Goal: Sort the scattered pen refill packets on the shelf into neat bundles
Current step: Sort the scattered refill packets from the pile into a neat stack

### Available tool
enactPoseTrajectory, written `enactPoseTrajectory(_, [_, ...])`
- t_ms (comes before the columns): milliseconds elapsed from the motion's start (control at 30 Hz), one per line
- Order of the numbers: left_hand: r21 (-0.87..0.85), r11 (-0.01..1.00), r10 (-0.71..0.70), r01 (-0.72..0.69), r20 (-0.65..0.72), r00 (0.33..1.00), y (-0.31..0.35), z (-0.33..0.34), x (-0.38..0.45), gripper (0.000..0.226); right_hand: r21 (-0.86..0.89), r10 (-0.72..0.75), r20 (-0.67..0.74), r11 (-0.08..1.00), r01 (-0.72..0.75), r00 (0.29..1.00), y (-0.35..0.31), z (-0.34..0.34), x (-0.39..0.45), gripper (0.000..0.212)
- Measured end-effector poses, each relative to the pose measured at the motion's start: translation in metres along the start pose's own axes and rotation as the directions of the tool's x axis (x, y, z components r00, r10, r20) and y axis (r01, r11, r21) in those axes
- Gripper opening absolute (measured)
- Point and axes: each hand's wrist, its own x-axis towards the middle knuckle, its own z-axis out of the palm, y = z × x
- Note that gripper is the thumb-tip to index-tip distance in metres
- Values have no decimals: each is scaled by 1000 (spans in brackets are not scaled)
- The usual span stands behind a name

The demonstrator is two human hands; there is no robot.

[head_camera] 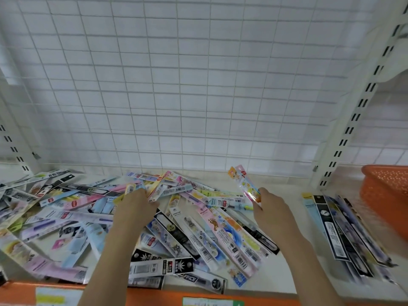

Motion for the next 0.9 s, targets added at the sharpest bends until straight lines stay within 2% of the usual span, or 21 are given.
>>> enactPoseTrajectory(200, [120, 993, -22, 21, 12, 1000, -2, 7, 5, 19, 45, 24, -42, 999, -22, 999, 7, 2, -9, 34])
enactPoseTrajectory(367, [109, 993, -48, 48, -10, 999, -2, 8, 4, 11, 26, 19, 13, 999, -19, 1000, 3, 7, -9, 28])
enactPoseTrajectory(467, [85, 994, -62, 63, -11, 998, 3, 4, 1, 14, 9, 14, 19, 1000, -15, 1000, 1, 9, -8, 26])
enactPoseTrajectory(667, [-21, 998, 50, -51, -59, 997, 21, -10, -9, 31, 30, 56, 31, 998, -56, 998, 1, 6, -6, 22])
enactPoseTrajectory(767, [-137, 980, 129, -144, -113, 985, 36, -18, -18, 34, 35, 64, 16, 997, -65, 998, 3, 3, -6, 21])
enactPoseTrajectory(900, [-280, 934, 172, -223, -195, 966, 48, -24, -31, 50, -12, 70, 28, 998, -70, 997, 5, 2, -4, 20])
